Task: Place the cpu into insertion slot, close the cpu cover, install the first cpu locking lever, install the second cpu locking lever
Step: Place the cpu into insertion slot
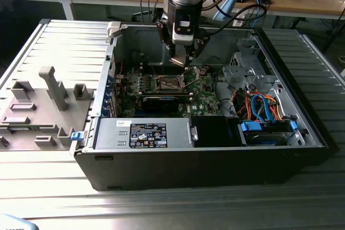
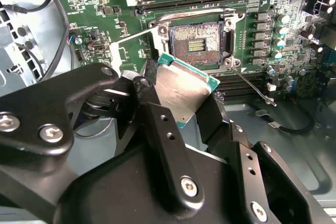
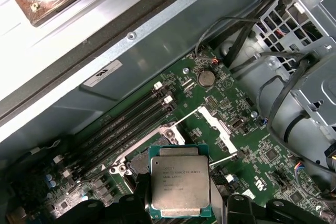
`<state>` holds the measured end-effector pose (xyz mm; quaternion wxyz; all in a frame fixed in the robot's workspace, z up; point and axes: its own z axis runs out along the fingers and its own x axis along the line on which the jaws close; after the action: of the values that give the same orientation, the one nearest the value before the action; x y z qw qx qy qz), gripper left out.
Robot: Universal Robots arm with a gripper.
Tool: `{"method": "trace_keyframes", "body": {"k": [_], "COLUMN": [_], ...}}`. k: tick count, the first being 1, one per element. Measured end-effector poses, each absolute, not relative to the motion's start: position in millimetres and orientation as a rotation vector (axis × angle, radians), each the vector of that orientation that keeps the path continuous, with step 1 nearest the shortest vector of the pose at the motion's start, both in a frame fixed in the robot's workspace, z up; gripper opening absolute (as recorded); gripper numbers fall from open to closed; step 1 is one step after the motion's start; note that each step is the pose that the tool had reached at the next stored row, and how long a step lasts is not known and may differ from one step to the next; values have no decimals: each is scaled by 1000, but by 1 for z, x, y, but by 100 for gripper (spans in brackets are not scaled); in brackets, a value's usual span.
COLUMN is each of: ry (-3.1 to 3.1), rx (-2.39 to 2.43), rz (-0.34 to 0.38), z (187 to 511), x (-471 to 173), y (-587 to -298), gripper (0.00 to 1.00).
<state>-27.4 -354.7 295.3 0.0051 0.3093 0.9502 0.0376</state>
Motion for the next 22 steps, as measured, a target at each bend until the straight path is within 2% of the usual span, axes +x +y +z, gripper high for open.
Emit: {"method": "trace_keyframes", "body": {"k": [22], "ry": [2956], "rx": [1023], "rz": [117], "z": [295], "x": [-27], "y": [-355], "gripper": [55]}}
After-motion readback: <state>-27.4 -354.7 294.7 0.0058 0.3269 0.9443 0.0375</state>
